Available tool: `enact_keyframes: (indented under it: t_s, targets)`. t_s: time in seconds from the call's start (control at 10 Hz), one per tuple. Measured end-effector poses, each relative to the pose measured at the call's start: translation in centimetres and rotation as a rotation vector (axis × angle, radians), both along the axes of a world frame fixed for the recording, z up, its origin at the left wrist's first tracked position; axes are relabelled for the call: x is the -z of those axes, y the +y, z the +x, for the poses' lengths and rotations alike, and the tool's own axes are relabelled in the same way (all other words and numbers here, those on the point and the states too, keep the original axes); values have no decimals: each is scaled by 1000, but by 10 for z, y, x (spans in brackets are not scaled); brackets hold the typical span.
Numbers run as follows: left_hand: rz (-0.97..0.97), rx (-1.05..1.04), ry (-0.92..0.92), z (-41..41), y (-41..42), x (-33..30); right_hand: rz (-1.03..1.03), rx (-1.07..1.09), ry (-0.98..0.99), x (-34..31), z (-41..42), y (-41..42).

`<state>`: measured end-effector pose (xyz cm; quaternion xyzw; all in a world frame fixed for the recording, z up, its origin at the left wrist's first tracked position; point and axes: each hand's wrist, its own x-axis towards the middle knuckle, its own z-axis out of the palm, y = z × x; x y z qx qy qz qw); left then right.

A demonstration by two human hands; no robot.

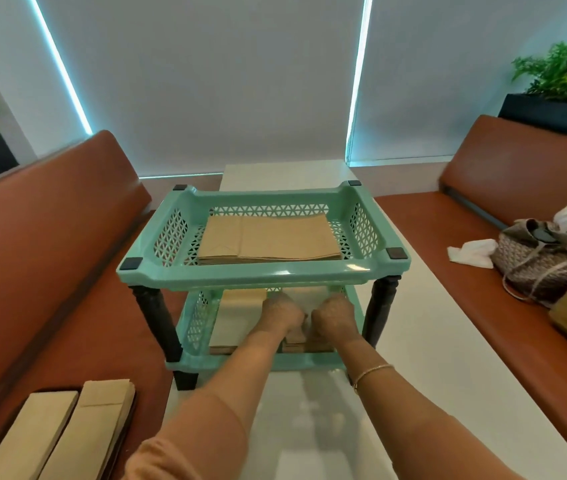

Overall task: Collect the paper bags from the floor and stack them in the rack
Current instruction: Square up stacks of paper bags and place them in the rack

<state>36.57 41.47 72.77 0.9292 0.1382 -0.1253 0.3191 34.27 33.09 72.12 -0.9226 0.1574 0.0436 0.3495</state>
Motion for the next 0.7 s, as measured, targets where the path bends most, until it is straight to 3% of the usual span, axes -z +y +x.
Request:
enact_keyframes:
  t_s: [0.1,0.2,0.3,0.4,0.7]
  targets:
    - [118,193,29,-1,1,9,-152,-79,77,6,1,1]
    - [165,246,37,1,2,18,-199,-99,133,16,4,1]
    - [76,231,34,-3,1,17,-234,-100,145,14,2,4]
    - [133,241,80,-6,-1,18,-157,-42,184,22,6,1]
    - [1,168,163,1,-5,16,-49,9,236,24,12,-1]
